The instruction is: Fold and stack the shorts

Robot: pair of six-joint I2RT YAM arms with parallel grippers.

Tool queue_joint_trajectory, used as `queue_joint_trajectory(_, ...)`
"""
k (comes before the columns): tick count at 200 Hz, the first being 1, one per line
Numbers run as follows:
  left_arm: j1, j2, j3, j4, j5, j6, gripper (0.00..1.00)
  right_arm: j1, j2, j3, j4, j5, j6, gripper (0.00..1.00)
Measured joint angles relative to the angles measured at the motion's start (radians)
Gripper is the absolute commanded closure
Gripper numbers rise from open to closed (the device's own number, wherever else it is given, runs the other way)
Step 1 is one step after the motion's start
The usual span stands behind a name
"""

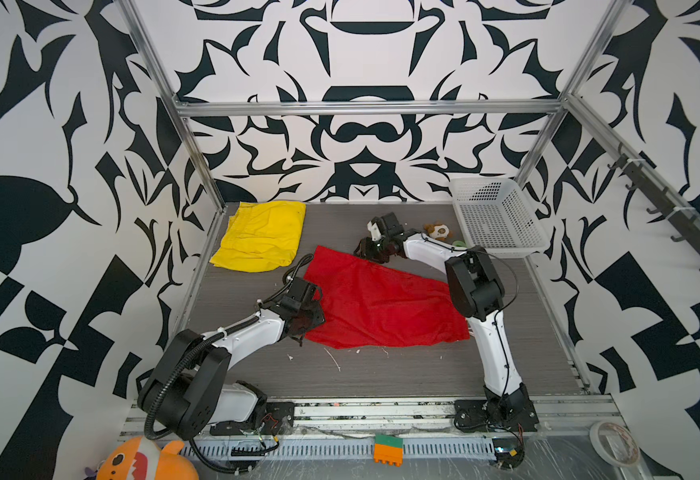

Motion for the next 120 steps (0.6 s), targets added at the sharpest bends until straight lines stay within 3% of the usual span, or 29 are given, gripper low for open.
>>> queue_joint_trajectory(36, 0.000, -0.060, 0.005, -0.083, 0.001, 0.001, 0.48, -0.065, -0.142, -0.114, -0.037, 0.006, -0.060, 0.49)
queue_joint_trajectory(87, 0.000, -0.200, 0.090, -0.138, 0.028, 0.000, 0.48, -0.029, -0.662, -0.631, 0.015, -0.026, -0.078, 0.48)
queue_joint_trajectory(120, 0.000, -0.216, 0.051, -0.113, 0.042, -0.032, 0.48, -0.112, -0.880, -0.947, 0.068, -0.043, -0.029, 0.48)
